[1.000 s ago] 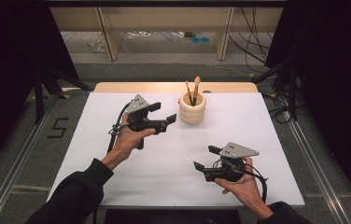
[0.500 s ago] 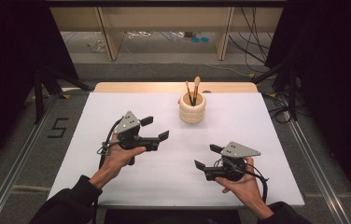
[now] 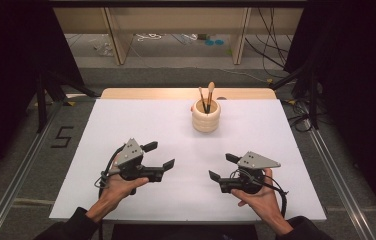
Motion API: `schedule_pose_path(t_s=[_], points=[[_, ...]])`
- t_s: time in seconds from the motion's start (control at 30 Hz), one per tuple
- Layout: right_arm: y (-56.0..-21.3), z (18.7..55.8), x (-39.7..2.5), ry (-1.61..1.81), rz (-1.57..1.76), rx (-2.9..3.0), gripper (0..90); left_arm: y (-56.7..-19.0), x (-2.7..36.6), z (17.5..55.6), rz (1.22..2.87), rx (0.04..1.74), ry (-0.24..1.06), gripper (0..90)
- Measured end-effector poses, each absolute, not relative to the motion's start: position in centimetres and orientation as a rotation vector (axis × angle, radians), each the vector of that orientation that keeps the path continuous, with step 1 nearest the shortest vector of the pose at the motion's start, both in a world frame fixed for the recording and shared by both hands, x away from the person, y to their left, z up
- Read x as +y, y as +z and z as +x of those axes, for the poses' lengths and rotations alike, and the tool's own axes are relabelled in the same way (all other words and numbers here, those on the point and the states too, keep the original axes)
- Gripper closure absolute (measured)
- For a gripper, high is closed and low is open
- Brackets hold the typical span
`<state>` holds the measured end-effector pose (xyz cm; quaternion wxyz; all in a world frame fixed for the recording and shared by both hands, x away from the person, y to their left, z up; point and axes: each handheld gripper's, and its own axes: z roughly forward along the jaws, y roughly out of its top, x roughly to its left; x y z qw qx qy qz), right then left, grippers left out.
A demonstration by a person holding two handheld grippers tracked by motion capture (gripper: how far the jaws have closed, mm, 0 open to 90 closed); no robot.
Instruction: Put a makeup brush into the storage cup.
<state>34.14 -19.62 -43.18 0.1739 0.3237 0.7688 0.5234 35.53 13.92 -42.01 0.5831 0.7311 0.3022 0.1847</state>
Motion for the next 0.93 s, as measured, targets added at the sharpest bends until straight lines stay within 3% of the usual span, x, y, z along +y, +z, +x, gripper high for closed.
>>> schedule_pose_path(t_s=[0.2, 0.93], points=[[-43.2, 34.1, -19.6, 1.496, 0.916, 2.189, 17.6, -42.3, 14.4, 34.4, 1.755, 0.678, 0.475, 15.8], [-43.4, 34.2, -19.4, 1.507, 0.910, 2.180, 17.4, -42.8, 15.0, 34.1, 1.723, 0.740, 0.436, 16.2]])
